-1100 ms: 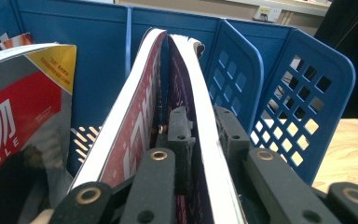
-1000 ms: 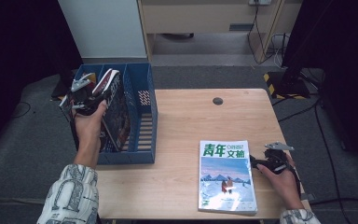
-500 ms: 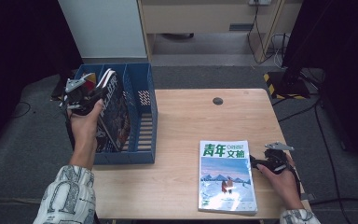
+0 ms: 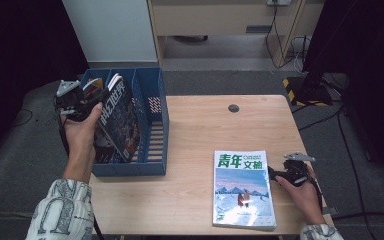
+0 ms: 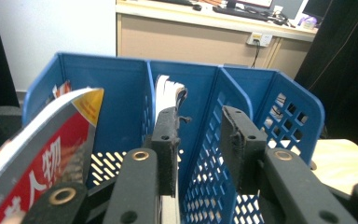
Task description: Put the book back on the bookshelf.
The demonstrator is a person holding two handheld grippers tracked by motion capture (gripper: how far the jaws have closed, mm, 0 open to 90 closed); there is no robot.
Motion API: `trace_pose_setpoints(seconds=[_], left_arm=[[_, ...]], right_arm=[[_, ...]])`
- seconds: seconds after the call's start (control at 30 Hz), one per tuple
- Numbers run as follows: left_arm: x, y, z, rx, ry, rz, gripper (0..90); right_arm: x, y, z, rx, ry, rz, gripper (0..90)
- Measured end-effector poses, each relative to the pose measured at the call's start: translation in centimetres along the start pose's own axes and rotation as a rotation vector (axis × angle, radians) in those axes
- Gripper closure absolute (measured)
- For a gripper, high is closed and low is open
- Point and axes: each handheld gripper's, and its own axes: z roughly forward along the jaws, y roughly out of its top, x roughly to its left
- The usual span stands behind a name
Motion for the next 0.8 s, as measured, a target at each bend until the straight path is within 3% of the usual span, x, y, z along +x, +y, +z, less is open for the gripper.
trace_pose_setpoints(seconds=[0.17, 0.33, 0.43, 0.63, 0.8], left_arm=[[-0.5, 0.5, -0.7, 0.007, -0.043, 0.036, 64.0], [-1.7, 0.2, -0.9, 0.045, -0.099, 0.113, 59.8], [-2.4, 0.0, -1.0, 0.065, -0.139, 0.138, 56.3], [-4.0, -1.3, -0.4, 0.111, -0.202, 0.189, 49.5], [-5.7, -3.3, 0.4, 0.153, -0.261, 0.217, 42.9]], right_arm=[[0.0, 0.0, 0.0, 0.0, -0.001, 0.0, 12.2], [0.0, 0.0, 0.0, 0.0, -0.002, 0.001, 12.2], [0.0, 0.0, 0.0, 0.0, -0.002, 0.0, 12.2], [0.0, 0.0, 0.0, 0.0, -0.002, 0.001, 12.2], [0.0, 0.0, 0.0, 0.0, -0.002, 0.001, 12.2]])
